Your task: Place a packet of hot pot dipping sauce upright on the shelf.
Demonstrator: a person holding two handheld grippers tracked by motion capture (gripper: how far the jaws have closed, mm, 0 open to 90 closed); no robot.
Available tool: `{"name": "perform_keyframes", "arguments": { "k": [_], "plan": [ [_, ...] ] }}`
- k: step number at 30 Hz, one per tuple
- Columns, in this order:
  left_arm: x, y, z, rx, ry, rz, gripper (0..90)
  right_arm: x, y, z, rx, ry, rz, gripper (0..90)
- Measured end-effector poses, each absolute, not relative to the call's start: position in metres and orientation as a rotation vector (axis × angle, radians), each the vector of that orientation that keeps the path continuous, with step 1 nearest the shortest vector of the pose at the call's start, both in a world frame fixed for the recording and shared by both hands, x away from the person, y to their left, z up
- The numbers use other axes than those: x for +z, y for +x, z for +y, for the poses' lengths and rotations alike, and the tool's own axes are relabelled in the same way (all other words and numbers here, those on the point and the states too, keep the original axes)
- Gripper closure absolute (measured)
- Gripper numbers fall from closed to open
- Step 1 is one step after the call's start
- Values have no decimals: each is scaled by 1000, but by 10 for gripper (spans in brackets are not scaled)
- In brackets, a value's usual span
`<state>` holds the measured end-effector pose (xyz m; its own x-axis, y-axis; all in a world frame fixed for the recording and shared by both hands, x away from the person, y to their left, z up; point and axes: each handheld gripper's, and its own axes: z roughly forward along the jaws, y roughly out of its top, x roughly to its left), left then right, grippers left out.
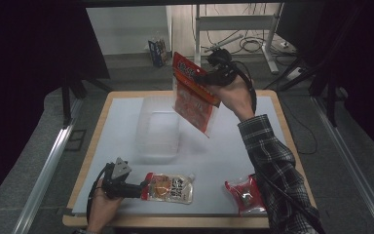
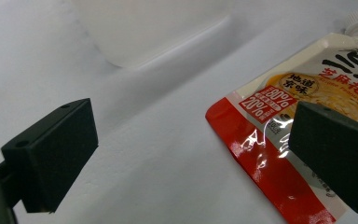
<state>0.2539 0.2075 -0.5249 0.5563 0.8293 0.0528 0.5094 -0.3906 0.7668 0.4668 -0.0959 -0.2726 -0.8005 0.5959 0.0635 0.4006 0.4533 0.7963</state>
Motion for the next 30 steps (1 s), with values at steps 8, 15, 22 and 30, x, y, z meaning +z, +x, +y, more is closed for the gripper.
{"name": "perform_keyframes", "arguments": {
  "k": [8, 15, 22, 30],
  "plan": [
    [-524, 254, 209, 565, 2065, 1085, 10, -269, 475, -72, 1276, 844, 2479, 889],
    [-524, 254, 209, 557, 2050, 1091, 3, -272, 484, -50, 1298, 846, 2484, 889],
    [-524, 254, 208, 554, 2044, 1087, 3, -275, 490, -28, 1305, 838, 2487, 889],
    [-524, 254, 208, 550, 2043, 1083, 3, -281, 499, -9, 1327, 860, 2476, 889]
  ]
}}
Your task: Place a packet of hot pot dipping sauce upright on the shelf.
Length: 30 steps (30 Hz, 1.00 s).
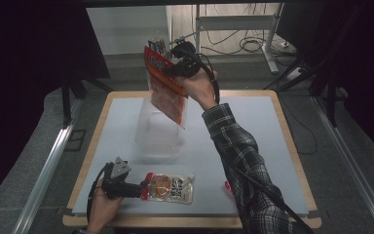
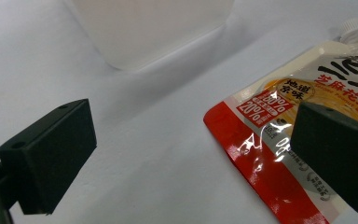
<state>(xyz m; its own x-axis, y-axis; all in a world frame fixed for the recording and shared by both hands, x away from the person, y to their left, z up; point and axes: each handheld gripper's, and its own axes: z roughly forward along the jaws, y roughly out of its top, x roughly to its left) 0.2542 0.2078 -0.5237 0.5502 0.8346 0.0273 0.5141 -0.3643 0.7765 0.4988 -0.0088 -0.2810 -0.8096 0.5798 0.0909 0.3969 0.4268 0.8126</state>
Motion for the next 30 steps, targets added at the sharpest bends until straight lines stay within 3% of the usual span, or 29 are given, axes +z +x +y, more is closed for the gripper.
{"name": "perform_keyframes", "arguments": {
  "k": [15, 30],
  "plan": [
    [-523, 254, 208, 546, 2045, 1079, 4, -293, 502, 26, 1323, 883, 2459, 889],
    [-524, 255, 208, 550, 2054, 1079, 4, -340, 512, 26, 1232, 918, 2487, 887]
  ]
}}
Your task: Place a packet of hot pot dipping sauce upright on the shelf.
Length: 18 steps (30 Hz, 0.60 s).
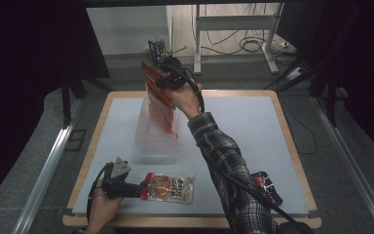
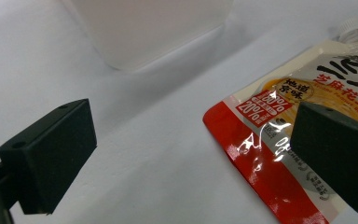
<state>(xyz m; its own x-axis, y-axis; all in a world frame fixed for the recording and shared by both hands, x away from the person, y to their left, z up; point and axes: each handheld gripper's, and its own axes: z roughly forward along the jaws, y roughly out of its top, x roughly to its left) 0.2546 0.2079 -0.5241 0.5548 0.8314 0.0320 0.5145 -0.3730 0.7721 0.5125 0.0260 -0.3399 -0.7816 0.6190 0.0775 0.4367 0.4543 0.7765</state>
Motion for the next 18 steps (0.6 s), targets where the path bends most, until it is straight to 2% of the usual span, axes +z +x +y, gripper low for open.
{"name": "perform_keyframes", "arguments": {
  "k": [8, 18],
  "plan": [
    [-524, 255, 207, 549, 2064, 1073, 4, -360, 519, 19, 1176, 946, 2488, 887],
    [-525, 255, 206, 548, 2068, 1074, 5, -368, 531, 7, 1093, 959, 2461, 862]
  ]
}}
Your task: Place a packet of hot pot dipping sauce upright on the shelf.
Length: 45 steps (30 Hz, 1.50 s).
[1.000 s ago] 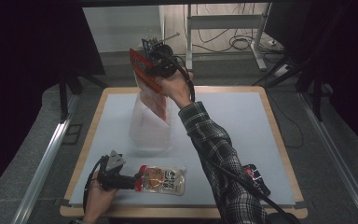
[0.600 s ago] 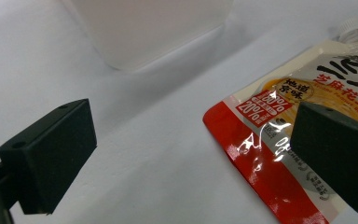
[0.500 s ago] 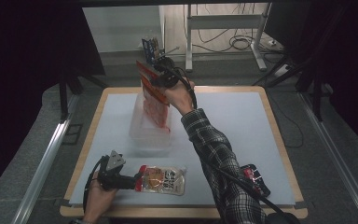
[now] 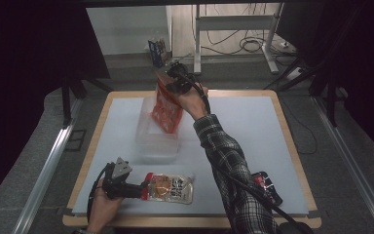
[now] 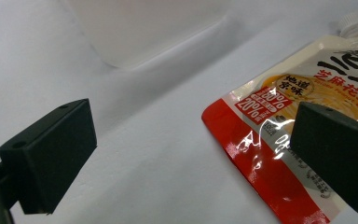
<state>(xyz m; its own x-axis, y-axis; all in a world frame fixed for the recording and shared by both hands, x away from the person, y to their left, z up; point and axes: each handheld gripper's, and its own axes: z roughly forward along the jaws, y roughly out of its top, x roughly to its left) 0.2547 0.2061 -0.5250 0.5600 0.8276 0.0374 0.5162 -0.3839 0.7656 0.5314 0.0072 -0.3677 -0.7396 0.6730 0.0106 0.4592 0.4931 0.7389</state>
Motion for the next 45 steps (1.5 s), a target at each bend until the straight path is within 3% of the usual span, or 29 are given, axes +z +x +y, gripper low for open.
{"name": "perform_keyframes", "arguments": {
  "k": [1, 2, 3, 5, 7, 8, 9, 15, 21, 29, 45],
  "plan": [
    [-525, 255, 206, 549, 2070, 1071, 5, -368, 532, 6, 1097, 963, 2463, 848],
    [-525, 255, 206, 549, 2070, 1072, 5, -368, 534, 4, 1093, 964, 2472, 766],
    [-525, 255, 206, 549, 2070, 1074, 5, -368, 534, 4, 1093, 964, 2472, 766],
    [-525, 255, 206, 550, 2068, 1076, 5, -368, 535, 4, 1077, 939, 2465, 630],
    [-525, 255, 206, 551, 2067, 1074, 5, -368, 535, 4, 1068, 919, 2459, 558],
    [-525, 255, 206, 551, 2069, 1074, 5, -369, 534, 3, 1056, 896, 2444, 470],
    [-525, 255, 206, 551, 2071, 1074, 5, -369, 534, 3, 1056, 896, 2444, 470],
    [-525, 255, 206, 552, 2067, 1075, 5, -368, 534, 0, 1046, 856, 2428, 247],
    [-525, 255, 206, 545, 2063, 1074, 5, -369, 530, -6, 1009, 798, 2451, 97],
    [-526, 255, 205, 546, 2065, 1065, 4, -370, 525, -22, 999, 784, 2474, 14],
    [-527, 253, 203, 575, 2070, 1041, 1, -377, 505, -61, 1028, 807, 2475, 0]
  ]
}}
